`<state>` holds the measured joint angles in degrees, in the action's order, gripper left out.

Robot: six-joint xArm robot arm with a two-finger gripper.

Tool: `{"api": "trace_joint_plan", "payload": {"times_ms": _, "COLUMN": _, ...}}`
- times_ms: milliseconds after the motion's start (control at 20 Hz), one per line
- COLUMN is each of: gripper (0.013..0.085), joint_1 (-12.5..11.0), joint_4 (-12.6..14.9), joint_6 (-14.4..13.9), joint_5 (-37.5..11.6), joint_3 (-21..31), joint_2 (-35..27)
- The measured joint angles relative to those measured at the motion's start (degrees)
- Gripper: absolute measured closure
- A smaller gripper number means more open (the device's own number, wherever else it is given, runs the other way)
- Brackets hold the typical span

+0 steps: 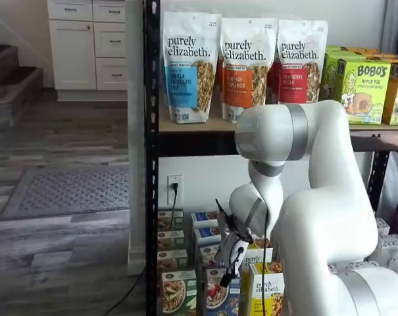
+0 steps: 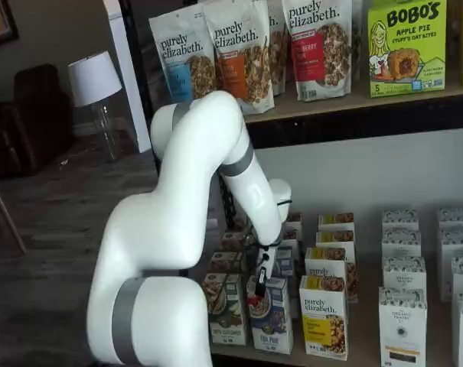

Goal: Pick up the blue and white box that is on the bottom shelf, the second box from the left

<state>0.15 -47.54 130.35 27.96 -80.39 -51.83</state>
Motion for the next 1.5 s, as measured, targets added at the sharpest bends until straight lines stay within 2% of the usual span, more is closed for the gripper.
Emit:
{"api": "trace_joint_plan", "payload": {"times_ms": 500, "gripper": 0.013, "joint_1": 0.15, "joint_4": 3.62, "joint_6": -3.03, "joint_5": -0.73, "joint_3": -1.79, "joint_2": -1.98}}
{"api": "trace_joint_plan", "payload": {"times_ms": 1100, "gripper": 0.013, "joint_1": 0.26, "joint_4": 11.01, "joint_6": -9.23, "joint_5": -0.42, "joint_3": -2.28, "joint_2": -3.06}}
{"api": "trace_joint_plan", "payload": {"times_ms": 1500, "gripper": 0.013, "joint_1": 0.12, "joint_4": 13.72, "joint_6": -11.32, "joint_5": 0.18, "joint_3": -1.76, "joint_2": -3.04}}
